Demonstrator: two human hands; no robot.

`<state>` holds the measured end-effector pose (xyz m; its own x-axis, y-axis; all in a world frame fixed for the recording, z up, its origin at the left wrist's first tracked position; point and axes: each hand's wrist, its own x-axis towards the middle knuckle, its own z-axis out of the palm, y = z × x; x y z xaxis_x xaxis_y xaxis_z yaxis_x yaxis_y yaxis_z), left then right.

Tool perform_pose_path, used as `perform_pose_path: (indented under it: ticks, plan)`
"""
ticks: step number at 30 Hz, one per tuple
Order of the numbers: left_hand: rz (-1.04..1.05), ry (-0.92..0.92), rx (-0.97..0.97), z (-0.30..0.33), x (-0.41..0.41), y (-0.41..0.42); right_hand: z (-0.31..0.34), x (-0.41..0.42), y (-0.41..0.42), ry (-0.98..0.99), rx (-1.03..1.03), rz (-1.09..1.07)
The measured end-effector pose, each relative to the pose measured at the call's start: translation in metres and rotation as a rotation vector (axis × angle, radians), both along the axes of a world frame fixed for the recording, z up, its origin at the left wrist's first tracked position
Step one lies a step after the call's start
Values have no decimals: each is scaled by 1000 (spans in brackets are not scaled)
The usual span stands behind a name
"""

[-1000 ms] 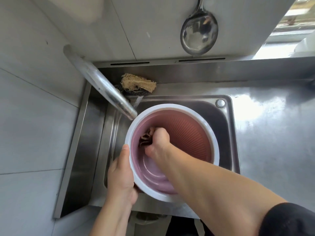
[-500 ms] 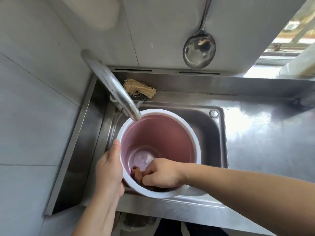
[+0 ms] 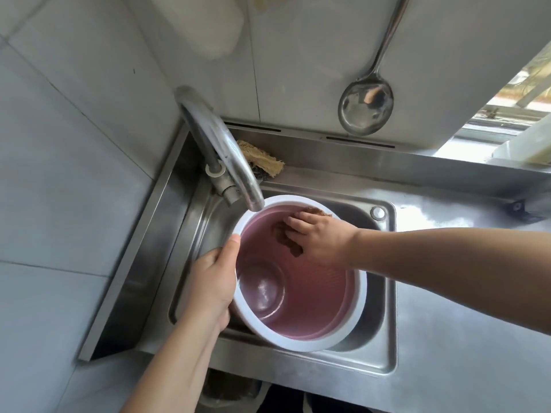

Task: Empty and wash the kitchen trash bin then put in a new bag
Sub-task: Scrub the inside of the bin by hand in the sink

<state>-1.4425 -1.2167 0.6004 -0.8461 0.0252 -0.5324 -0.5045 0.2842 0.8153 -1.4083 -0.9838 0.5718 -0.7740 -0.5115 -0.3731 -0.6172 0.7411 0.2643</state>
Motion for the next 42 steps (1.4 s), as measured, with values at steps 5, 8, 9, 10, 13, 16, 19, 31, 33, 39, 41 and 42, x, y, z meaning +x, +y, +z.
perform_pose_path:
  ticks: [5, 8, 9, 10, 13, 16, 19, 31, 33, 39, 41, 42]
  plan:
    - [19, 39, -2, -1, 5, -1, 2, 10, -2, -263, 30, -190]
    - [-1, 55, -4, -1, 6, 3, 11, 37, -12, -433, 63, -201]
    - [-7, 60, -10, -1, 7, 4, 15, 44, -16, -491, 43, -228]
    - [-11, 60, -13, -1, 7, 4, 19, 51, -20, -542, -3, -270]
    - [-18, 67, -28, -3, 7, 4, 26, 65, -30, -705, -221, -470]
    - [-42, 76, -21, -4, 9, 4, 32, 77, -42, -859, -542, -675]
    - [-76, 74, -28, -5, 11, 5, 38, 89, -53, -932, -819, -841]
    - [-49, 95, -79, -11, 9, 6, 44, 116, -75, -602, -1161, -890]
    - [-40, 89, -87, -13, 9, 5, 44, 115, -69, -577, -1199, -917]
    - [-35, 80, -89, -13, 11, 7, 52, 96, 1, -426, -1452, -1188]
    - [-24, 90, -89, -12, 12, 9, 51, 86, 38, -163, -1410, -1279]
    - [-23, 91, -84, -11, 13, 10, 49, 82, 59, -7, -1294, -1289]
